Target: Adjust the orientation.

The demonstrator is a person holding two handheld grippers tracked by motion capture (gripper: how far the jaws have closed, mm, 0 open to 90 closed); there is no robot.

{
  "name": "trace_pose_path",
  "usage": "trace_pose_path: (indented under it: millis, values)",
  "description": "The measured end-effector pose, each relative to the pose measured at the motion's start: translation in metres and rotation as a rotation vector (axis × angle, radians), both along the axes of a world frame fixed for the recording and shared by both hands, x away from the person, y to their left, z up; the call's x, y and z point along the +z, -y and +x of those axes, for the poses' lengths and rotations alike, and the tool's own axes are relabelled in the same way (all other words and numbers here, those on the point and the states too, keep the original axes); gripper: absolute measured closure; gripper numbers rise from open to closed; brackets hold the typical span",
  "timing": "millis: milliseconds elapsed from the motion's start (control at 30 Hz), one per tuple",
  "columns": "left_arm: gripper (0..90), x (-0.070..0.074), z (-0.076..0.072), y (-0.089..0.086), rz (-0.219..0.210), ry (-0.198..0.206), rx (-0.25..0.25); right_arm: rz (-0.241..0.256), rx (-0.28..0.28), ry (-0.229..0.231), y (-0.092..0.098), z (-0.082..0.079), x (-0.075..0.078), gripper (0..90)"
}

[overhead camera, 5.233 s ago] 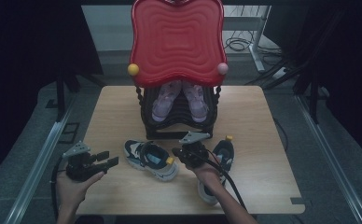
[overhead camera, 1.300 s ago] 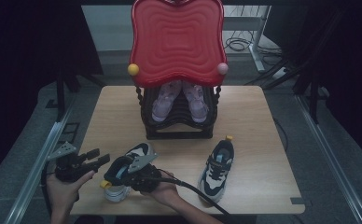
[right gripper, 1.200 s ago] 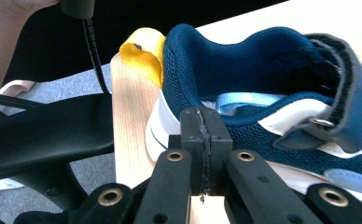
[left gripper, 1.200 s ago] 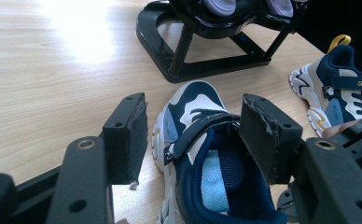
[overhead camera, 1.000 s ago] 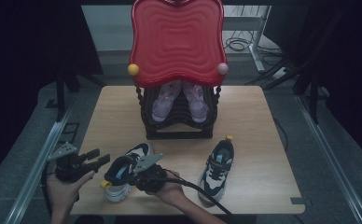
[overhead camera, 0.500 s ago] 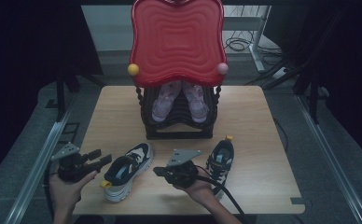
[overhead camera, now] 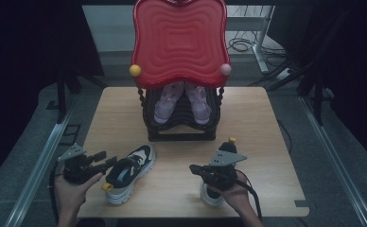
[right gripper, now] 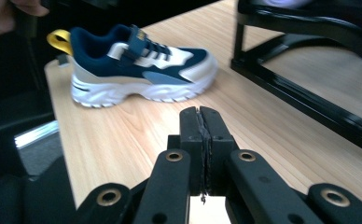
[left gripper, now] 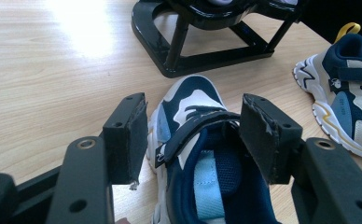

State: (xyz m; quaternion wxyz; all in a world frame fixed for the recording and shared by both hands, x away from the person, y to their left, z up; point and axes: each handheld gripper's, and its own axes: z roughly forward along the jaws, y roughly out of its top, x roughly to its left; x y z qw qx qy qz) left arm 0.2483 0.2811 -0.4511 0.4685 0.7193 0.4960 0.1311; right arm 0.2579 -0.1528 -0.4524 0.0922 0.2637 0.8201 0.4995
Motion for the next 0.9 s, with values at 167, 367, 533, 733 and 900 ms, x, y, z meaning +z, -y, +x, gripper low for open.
trace_pose_path:
  millis: [167,367,533,733,900]
  values:
    - [42.2,0.001,0.000,0.000,0.001,0.002,-0.009,-0.025,-0.082,0.006,0.032,-0.004,-0.004,88.5]
    - [42.2,0.003,-0.001,-0.003,-0.005,0.008,0.001,0.010,-0.152,-0.026,0.072,-0.011,-0.011,88.6]
    - [42.2,0.003,-0.001,-0.003,-0.004,0.011,-0.003,0.014,-0.187,-0.026,0.089,-0.016,-0.014,88.6]
    - [42.3,0.003,0.000,-0.003,-0.003,0.010,-0.005,0.002,-0.209,-0.023,0.101,-0.021,-0.014,88.4]
    - [42.3,0.004,-0.001,-0.004,-0.006,0.009,0.005,0.015,-0.230,-0.017,0.112,-0.021,-0.012,88.4]
